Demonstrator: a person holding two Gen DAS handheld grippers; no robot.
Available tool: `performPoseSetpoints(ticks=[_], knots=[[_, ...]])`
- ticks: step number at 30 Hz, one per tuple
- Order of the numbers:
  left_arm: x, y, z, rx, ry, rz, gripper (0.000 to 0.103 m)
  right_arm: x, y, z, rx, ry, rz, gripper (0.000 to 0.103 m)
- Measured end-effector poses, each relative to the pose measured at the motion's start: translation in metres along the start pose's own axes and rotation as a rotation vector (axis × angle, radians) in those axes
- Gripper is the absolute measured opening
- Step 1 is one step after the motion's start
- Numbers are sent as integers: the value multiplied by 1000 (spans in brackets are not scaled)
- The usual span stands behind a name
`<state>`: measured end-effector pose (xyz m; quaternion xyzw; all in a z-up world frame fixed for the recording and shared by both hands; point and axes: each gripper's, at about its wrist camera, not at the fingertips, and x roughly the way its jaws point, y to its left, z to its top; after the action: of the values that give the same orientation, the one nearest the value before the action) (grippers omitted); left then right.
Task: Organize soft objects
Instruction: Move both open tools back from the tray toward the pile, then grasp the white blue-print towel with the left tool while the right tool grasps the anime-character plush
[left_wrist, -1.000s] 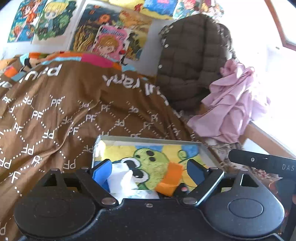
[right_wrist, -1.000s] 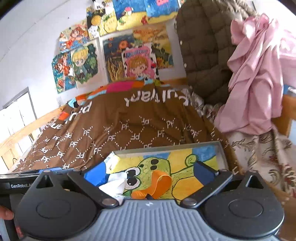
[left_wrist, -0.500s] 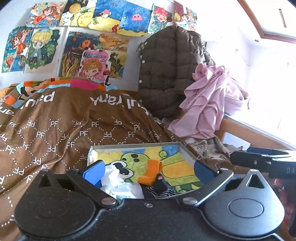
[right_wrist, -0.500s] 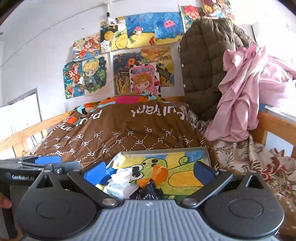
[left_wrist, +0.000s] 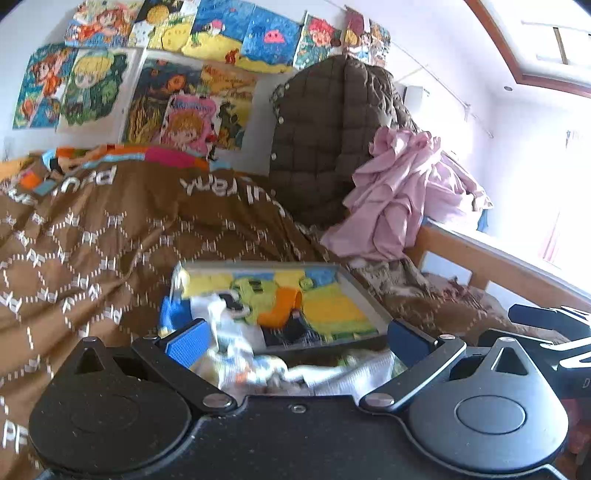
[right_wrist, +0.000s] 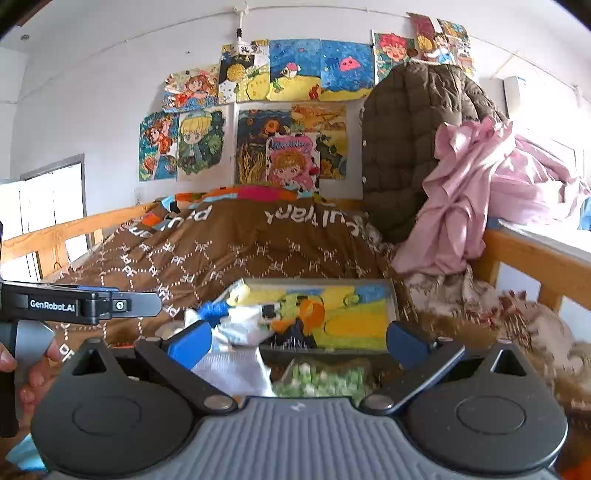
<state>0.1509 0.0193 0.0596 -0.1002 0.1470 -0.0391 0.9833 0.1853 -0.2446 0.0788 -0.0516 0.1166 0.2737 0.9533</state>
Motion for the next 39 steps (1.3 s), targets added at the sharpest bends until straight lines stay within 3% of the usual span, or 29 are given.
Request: performPoseSetpoints(ticks=[7,16,28,39], knots=[[-19,5,-30,-12,73,-2,102,-22,-1,-26,20,67,-6,103],[-25,10,-63,-83,184,8,102,-18,4,-55,1,260,114,103],[-5,-5,-88,-128,320,-35,102,-9,23,-77,-78,330,178,103],[9,-10,-94,-225,359,-16,102,-4,34,-86,-116,353,205,103]])
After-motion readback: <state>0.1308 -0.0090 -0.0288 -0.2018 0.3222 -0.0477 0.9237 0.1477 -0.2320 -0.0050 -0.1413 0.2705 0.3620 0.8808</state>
